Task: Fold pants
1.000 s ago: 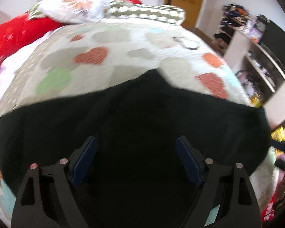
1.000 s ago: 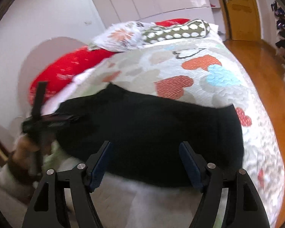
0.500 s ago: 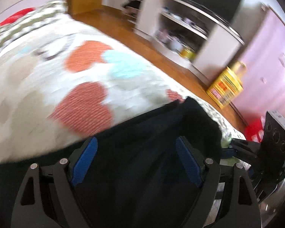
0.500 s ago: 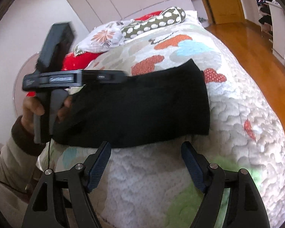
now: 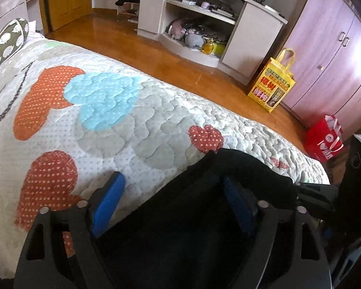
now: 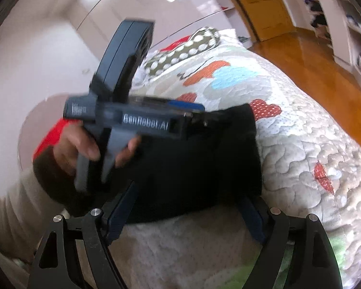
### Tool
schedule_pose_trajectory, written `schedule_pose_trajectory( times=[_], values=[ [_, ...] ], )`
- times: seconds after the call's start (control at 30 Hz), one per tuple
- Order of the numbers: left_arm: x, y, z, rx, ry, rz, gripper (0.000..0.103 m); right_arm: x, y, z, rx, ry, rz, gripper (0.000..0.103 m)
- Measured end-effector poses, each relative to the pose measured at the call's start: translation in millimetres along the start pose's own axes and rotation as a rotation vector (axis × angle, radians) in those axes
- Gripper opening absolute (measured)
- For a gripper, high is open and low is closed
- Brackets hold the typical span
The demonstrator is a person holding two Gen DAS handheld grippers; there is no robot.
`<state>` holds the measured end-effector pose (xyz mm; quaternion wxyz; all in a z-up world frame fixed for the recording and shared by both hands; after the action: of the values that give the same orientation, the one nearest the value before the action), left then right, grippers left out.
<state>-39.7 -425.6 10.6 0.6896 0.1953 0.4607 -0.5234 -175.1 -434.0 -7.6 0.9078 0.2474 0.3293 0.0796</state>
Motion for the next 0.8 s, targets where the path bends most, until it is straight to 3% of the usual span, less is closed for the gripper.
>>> schedule_pose_trajectory(
  times=[0.03,0.07,0.1,0.13,0.27,0.4,0.53,0.67,0.73,0.8],
  values=[
    [-0.7,-1.9,-0.6,0.005,-0.007,-0.02,0.064,0.8,-2.6,1.2,0.012,-0.001,-0.023,0.055],
    [-0.8,-2.3,-2.1,0.007,-0.008,-0.042,0.049,3.9,-8.9,3.0,0.042,0.003,-0.049,0.041],
    [-1.5,-4.3,-3.3,0.012,-0.014,-0.061,0.039,4.9,-13.9,3.9,0.076,0.004,-0.042,0.028],
    [-1.8,-5.1,-3.7,0.015,-0.014,-0.075,0.034,5.2,-17.5,5.4,0.104,0.002,-0.022,0.022],
    [-9.9,0.7,-2.0,-0.035,-0.02,-0.124,0.018,3.9,-6.3,15.3,0.046,0.004,-0.026,0.016],
    [-48.8,3.5,-3.1,-0.049,-0.091,-0.111,0.011,-4.1,18.6,32.2,-0.05,-0.029,-0.017,0.015],
    [-113.3,22.9,-10.9,-0.098,-0.196,-0.049,0.011,-9.6,62.4,51.7,-0.198,-0.058,0.016,0.015],
    [-169.6,53.8,-41.1,-0.193,-0.254,0.055,0.015,2.0,118.8,60.6,-0.349,-0.047,0.095,0.015],
    [-191.2,74.4,-67.3,-0.283,-0.241,0.109,0.031,14.7,139.3,58.7,-0.395,-0.025,0.123,0.015],
    [-205.1,91.1,-93.6,-0.358,-0.248,0.168,0.062,34.5,162.7,48.2,-0.451,0.021,0.167,0.015]
  ],
)
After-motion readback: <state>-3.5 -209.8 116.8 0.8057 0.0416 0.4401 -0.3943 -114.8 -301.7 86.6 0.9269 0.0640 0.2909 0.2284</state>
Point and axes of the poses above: each gripper's, at about its wrist camera, not at the fingertips, and x roughly the way its jaws point, y to its left, z to its top, the point moved 3 cm from there along x, roughly the way its jaws point, and after that the axes turned 3 degrees about -x, right-handed, at the moved point
